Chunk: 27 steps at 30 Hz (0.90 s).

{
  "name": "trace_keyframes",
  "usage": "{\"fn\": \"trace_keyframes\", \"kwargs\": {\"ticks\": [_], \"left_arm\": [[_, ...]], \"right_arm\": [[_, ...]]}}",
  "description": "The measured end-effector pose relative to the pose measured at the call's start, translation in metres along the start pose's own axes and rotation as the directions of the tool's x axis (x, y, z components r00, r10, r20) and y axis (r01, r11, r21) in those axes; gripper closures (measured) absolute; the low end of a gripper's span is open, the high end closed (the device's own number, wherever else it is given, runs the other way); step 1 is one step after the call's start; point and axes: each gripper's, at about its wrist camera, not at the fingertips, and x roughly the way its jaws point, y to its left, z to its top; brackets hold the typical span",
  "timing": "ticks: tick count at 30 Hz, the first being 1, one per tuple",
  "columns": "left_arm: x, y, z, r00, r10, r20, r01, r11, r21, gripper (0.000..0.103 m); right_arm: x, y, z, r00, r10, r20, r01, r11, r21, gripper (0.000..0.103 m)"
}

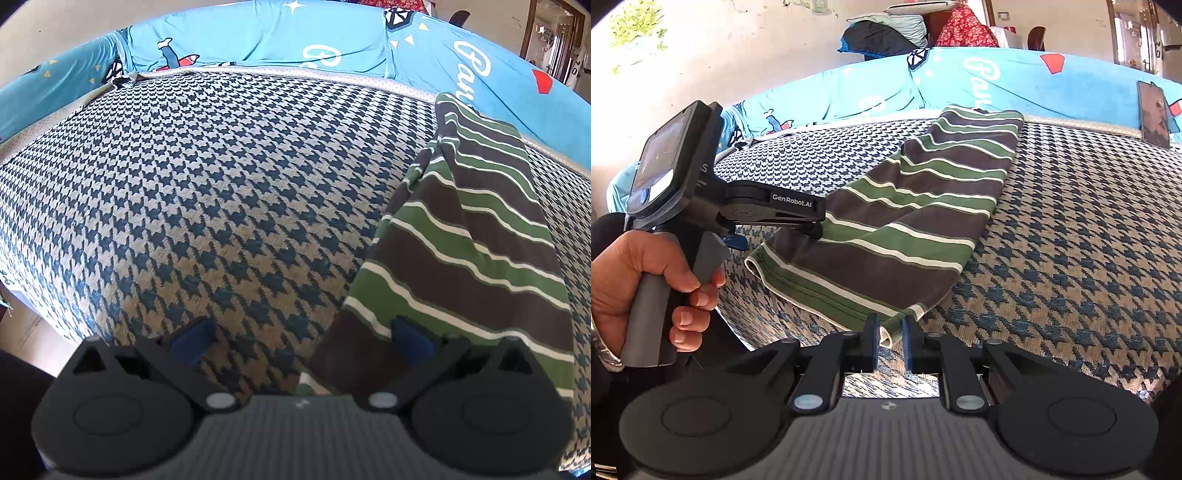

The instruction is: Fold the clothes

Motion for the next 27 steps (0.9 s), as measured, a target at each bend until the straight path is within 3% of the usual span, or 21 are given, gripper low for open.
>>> {"fn": "trace_keyframes", "kwargs": {"ticks": [13, 19, 27], "left_arm": [[-0.003, 0.012, 0.009, 1.0, 0.021, 0.019, -0.021, 1.0, -0.012, 0.0], [-0.005, 0.024, 0.012, 0.999, -0.048, 0.019, 0.048, 0.998, -0.033, 0.0], [-0.01, 0.054, 0.013, 0.999, 0.007, 0.042, -0.001, 0.988, -0.155, 0.0]], "right_arm": [[0.02, 0.032, 0.014, 0.995, 0.102, -0.006, -0.102, 0.981, -0.164, 0.084], [0.033, 0.051, 0.024, 0.99, 0.138, -0.005, -0.135, 0.962, -0.236, 0.076], [0.057, 0.082, 0.034, 0.988, 0.158, -0.004, -0.147, 0.91, -0.388, 0.075]]}}
